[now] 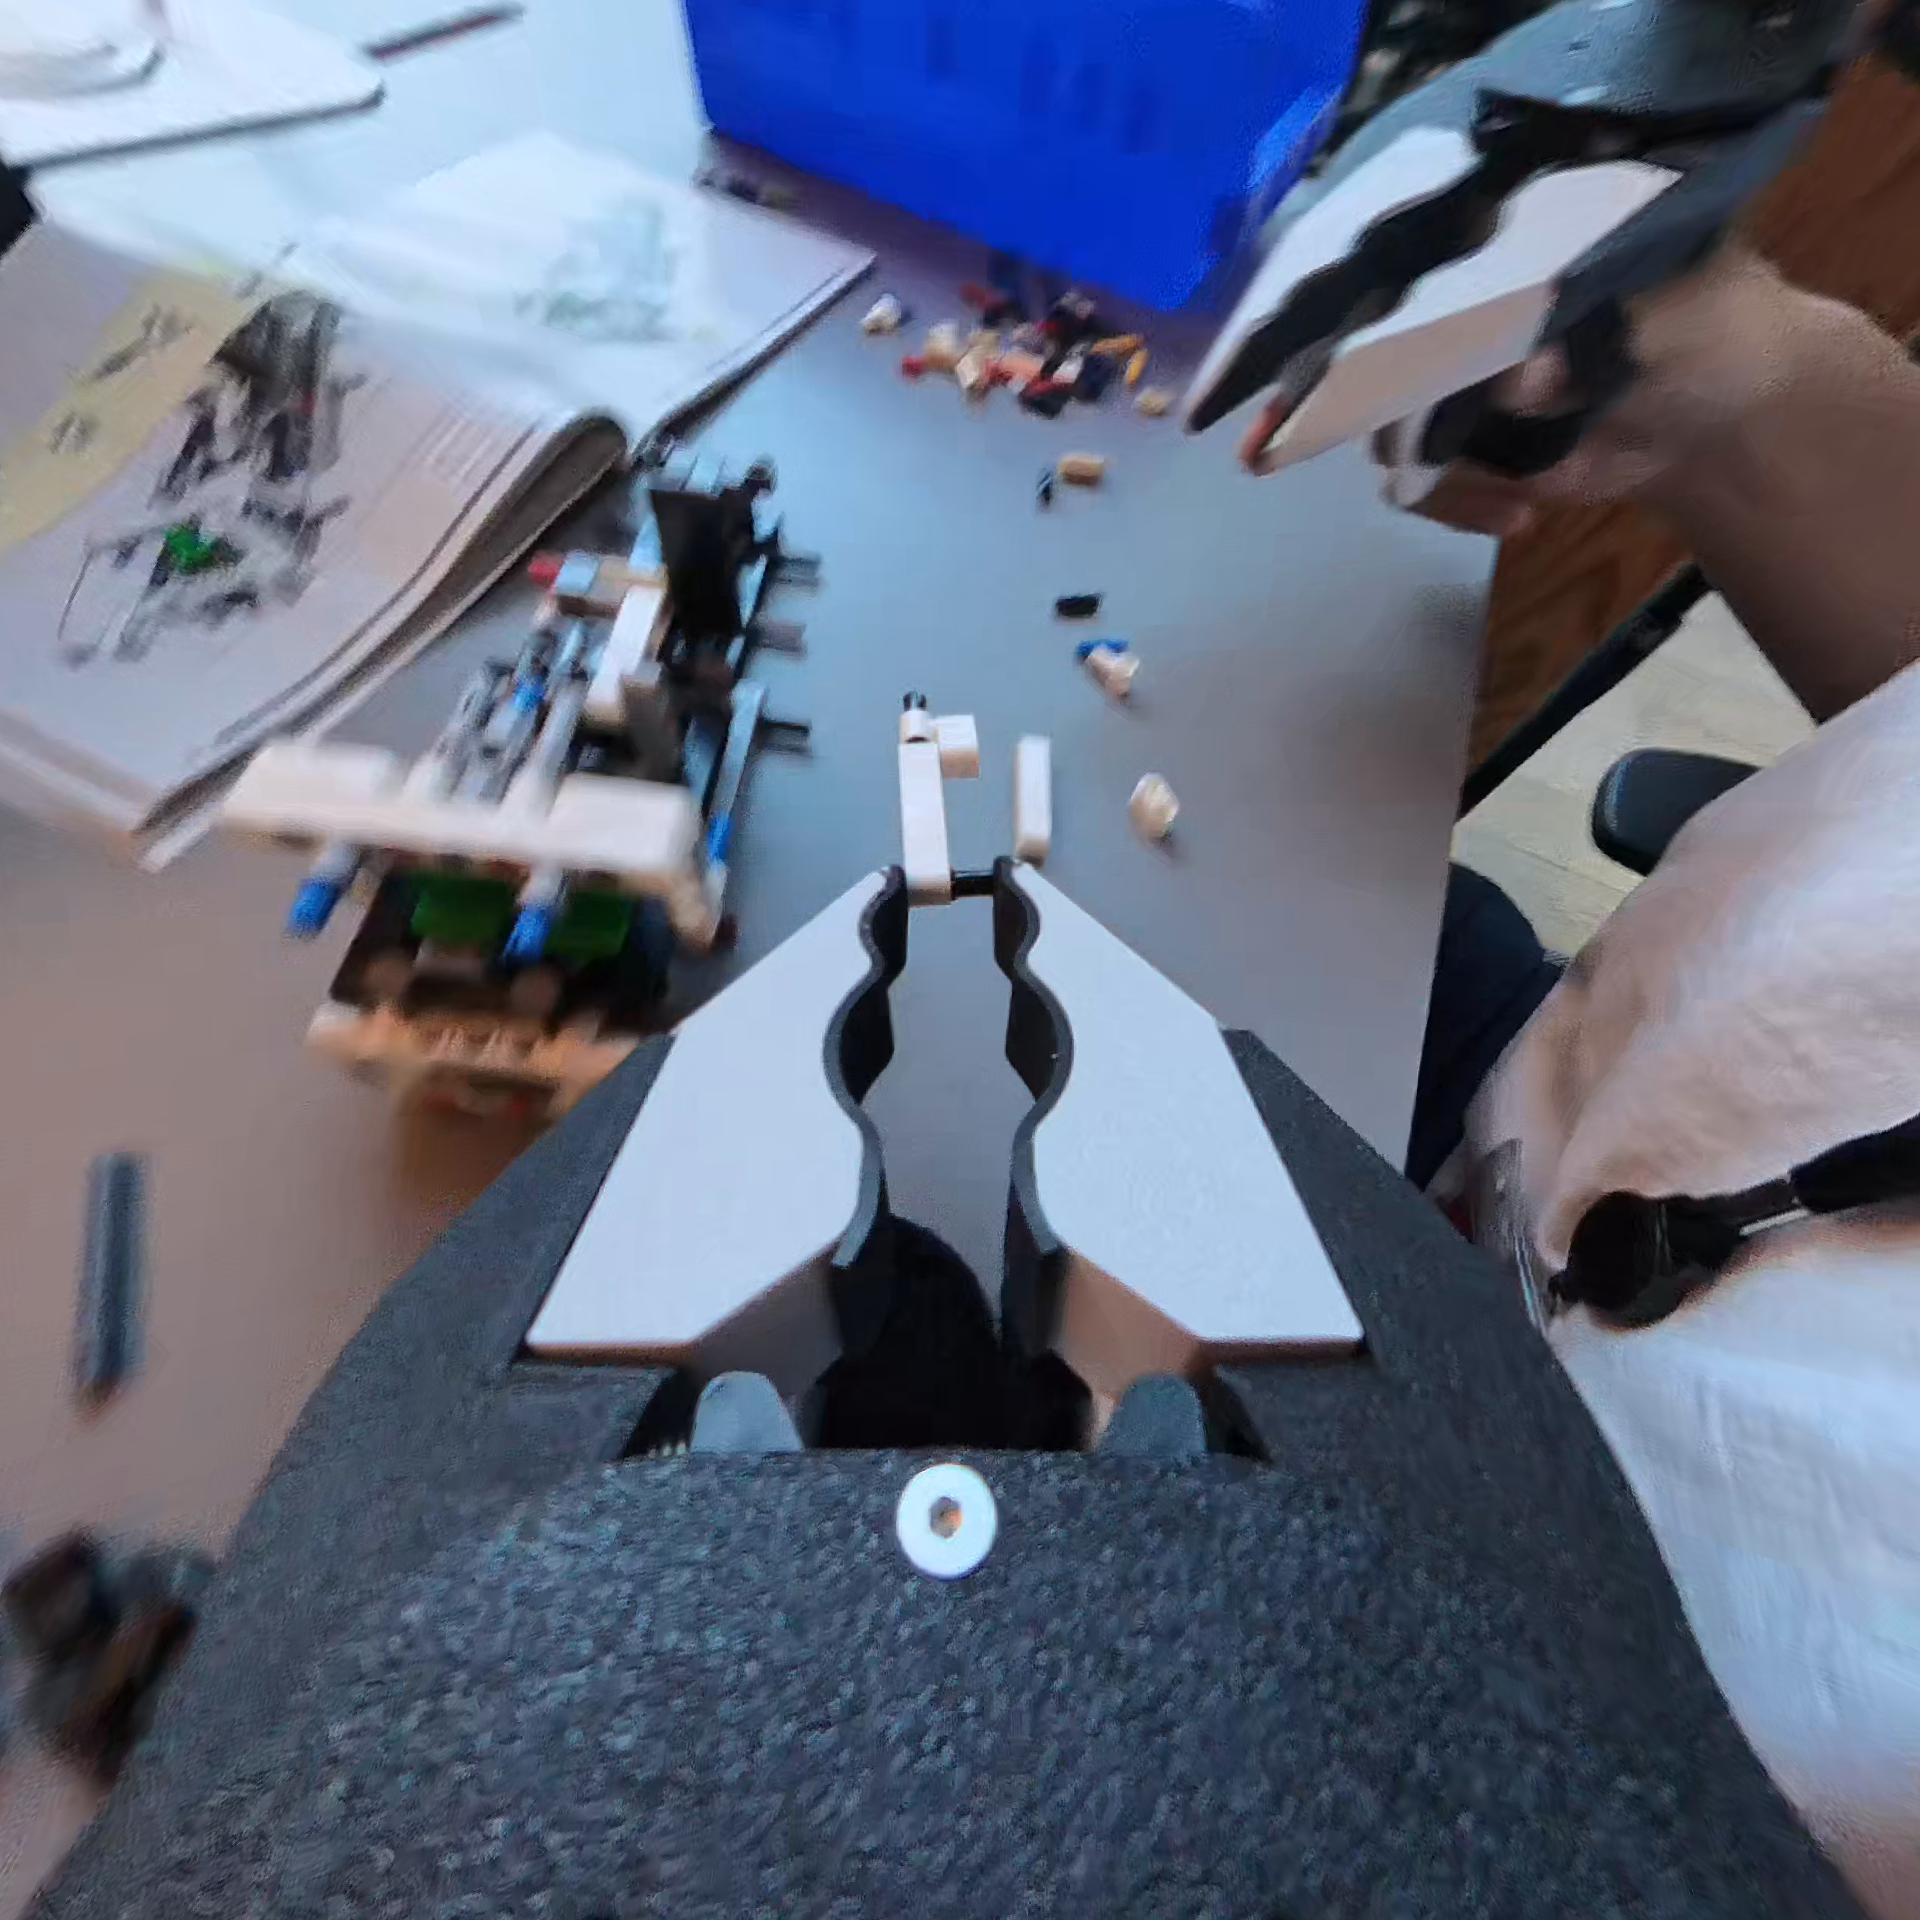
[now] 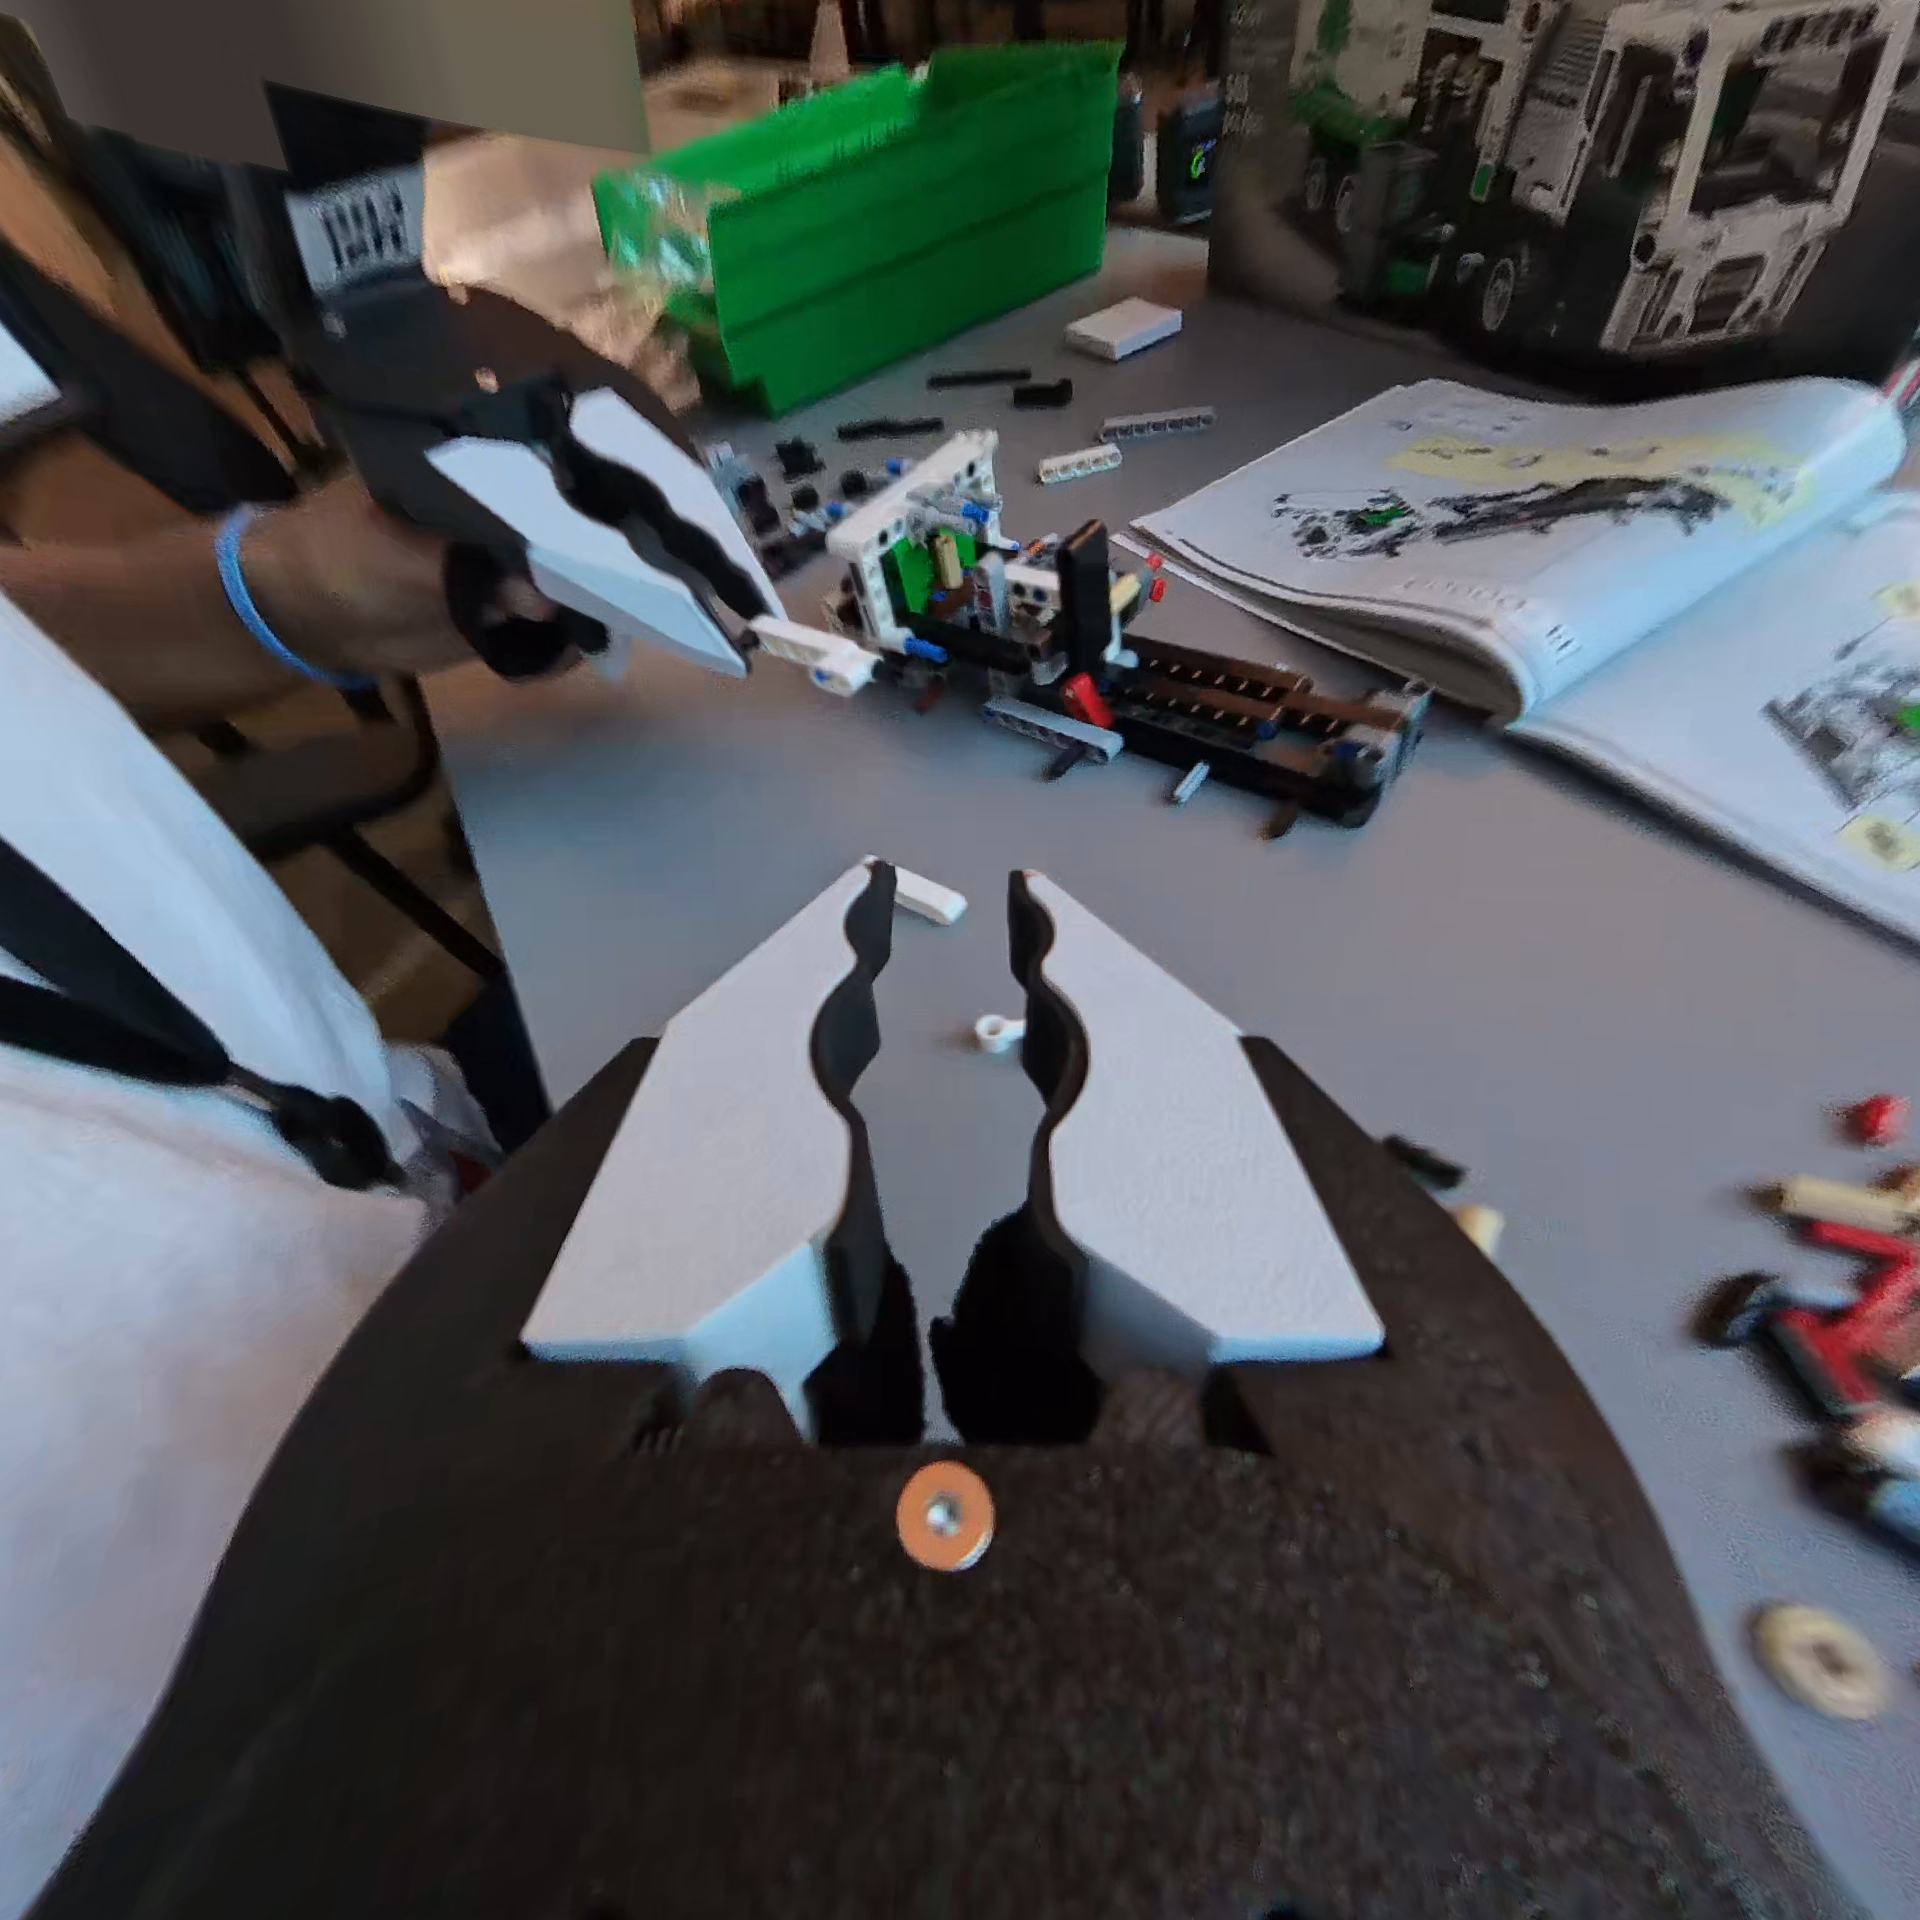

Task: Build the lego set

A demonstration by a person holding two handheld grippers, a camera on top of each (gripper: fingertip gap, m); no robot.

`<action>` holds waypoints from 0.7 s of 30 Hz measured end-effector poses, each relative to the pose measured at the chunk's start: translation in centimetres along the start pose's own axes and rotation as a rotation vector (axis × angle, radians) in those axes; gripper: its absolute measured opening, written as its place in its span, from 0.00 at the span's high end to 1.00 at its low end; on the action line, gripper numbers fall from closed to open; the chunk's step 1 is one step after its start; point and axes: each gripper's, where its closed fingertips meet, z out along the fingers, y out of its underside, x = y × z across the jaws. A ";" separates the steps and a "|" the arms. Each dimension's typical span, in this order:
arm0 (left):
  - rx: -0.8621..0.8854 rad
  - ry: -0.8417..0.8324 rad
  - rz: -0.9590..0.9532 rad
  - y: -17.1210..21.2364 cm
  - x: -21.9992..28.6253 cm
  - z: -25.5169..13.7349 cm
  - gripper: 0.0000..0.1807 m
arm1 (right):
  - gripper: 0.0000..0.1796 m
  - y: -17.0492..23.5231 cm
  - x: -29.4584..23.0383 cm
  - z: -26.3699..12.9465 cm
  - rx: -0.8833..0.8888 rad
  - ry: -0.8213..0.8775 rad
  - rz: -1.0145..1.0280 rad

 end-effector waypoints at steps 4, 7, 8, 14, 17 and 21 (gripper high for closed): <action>-0.106 -0.095 -0.094 3.4 -1.1 -2.8 0.93 | 0.90 0.0 -2.2 0.2 0.110 -0.059 0.116; -0.157 -0.206 -0.118 5.1 -2.4 -5.0 0.93 | 0.90 0.3 -3.3 0.5 0.101 -0.092 0.096; -0.174 -0.234 -0.098 5.5 -2.7 -5.6 0.93 | 0.90 0.4 -3.5 0.6 0.098 -0.095 0.078; -0.262 -0.226 0.057 7.6 -3.2 -6.8 0.92 | 0.90 0.7 -4.6 0.4 0.081 -0.098 0.038; -0.287 -0.173 0.064 8.6 -3.2 -6.6 0.93 | 0.90 1.2 -5.1 0.3 0.073 -0.095 0.036; -0.291 -0.151 0.081 8.9 -3.4 -6.3 0.92 | 0.90 2.0 -5.2 0.4 0.028 -0.053 0.010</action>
